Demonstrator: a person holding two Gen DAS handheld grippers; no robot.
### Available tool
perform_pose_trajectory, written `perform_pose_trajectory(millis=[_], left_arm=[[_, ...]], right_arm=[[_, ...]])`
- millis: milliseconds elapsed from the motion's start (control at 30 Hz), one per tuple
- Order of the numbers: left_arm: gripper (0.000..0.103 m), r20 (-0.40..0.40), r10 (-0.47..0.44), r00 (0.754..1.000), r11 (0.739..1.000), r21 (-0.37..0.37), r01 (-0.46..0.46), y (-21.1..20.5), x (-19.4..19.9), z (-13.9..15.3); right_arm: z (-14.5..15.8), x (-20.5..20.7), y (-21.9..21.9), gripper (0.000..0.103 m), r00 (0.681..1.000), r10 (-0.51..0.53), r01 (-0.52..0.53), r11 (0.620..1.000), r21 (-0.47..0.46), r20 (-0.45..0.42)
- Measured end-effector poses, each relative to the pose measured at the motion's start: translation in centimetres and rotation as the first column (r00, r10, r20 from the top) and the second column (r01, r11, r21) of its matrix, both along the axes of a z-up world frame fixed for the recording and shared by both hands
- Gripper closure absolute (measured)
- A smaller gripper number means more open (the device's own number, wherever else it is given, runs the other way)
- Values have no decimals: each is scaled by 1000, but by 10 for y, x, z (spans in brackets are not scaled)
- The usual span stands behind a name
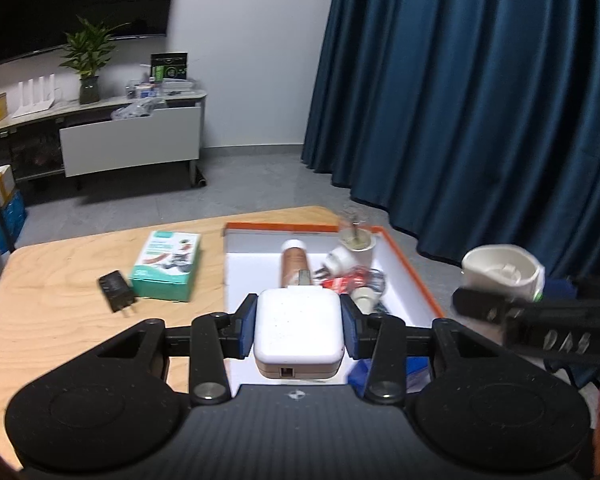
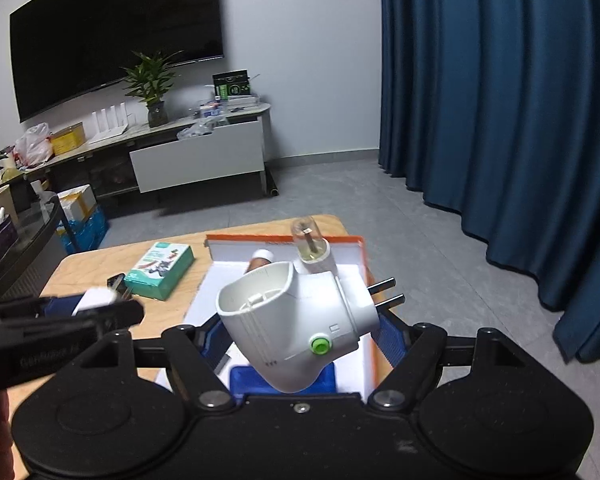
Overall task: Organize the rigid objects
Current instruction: 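Carry the cube charger and plug-in heater up over the tray with both grippers, then hold the cube charger and plug-in heater above the tray with both grippers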
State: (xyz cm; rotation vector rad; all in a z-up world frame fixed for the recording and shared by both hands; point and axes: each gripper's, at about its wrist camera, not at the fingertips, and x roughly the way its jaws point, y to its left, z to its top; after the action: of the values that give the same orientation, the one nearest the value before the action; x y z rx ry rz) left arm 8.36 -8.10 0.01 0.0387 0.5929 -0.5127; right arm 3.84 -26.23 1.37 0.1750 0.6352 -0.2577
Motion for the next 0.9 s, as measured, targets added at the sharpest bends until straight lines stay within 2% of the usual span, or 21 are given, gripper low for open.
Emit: perform_pose_trajectory(millis=[167, 400, 900], left_arm=[[61, -16, -8, 1000, 1000, 25, 9, -13, -9, -9], [61, -38, 27, 999, 999, 47, -25, -17, -14, -13], [61, -30, 54, 998, 998, 37, -53, -15, -38, -11]], right_arm=[[-11, -7, -5, 15, 1000, 1, -1, 1000, 24, 0], [-13, -16, -5, 15, 1000, 10, -10, 999, 36, 10], [-11, -32, 5, 15, 1000, 24, -25, 1000, 18, 17]])
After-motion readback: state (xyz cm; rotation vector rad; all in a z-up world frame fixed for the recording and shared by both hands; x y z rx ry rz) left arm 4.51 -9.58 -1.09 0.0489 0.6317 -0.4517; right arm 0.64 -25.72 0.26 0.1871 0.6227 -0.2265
